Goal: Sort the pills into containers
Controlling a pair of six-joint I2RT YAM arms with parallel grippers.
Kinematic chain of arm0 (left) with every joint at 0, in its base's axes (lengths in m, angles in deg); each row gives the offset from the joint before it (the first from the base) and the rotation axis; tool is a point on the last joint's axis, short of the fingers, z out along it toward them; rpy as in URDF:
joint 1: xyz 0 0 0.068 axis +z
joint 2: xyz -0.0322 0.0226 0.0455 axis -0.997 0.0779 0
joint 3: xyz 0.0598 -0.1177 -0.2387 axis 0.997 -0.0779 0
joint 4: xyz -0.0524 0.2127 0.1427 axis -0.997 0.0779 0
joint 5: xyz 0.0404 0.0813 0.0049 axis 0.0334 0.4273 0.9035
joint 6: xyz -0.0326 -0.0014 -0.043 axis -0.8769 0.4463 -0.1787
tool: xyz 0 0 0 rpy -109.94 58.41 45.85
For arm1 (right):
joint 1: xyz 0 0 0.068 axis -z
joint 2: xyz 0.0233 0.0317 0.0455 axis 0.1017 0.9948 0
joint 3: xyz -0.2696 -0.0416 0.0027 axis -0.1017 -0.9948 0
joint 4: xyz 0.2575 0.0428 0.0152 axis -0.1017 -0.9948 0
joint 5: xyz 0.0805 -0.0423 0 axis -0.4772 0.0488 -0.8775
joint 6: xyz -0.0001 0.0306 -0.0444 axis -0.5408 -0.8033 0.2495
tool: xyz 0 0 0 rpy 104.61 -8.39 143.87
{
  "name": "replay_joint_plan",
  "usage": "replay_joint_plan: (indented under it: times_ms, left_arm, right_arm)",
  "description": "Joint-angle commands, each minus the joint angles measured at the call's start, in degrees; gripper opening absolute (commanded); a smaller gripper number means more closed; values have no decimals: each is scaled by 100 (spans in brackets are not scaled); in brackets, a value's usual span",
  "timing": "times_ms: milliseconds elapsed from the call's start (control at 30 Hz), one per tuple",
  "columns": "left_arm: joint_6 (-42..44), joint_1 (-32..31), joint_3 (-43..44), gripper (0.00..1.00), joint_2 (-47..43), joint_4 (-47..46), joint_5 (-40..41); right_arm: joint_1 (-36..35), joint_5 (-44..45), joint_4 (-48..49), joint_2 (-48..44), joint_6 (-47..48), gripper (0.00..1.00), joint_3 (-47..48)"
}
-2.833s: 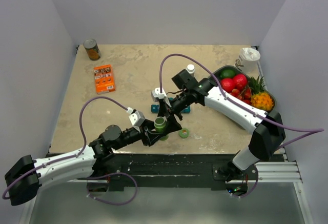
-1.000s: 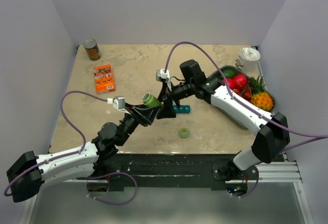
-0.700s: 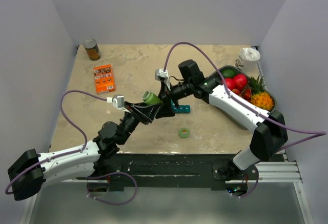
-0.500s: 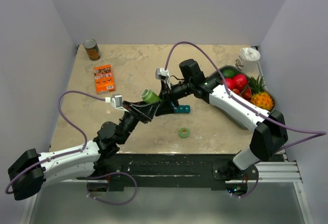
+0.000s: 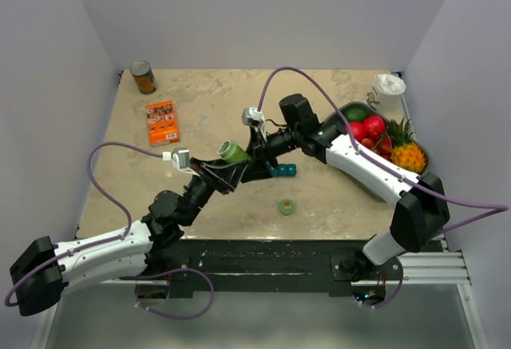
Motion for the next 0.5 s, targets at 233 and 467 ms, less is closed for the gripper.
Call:
replay_joint_plan:
  times_ms: [233,467]
  left_arm:
    - [476,-33,298,83,-988,469,-227]
    - [459,-16,684,88,-831,1005,-104]
  right_arm:
    - [55,-90,-108,-253,243,10,-127]
    - [55,-196,-196,-271,366,10,-109]
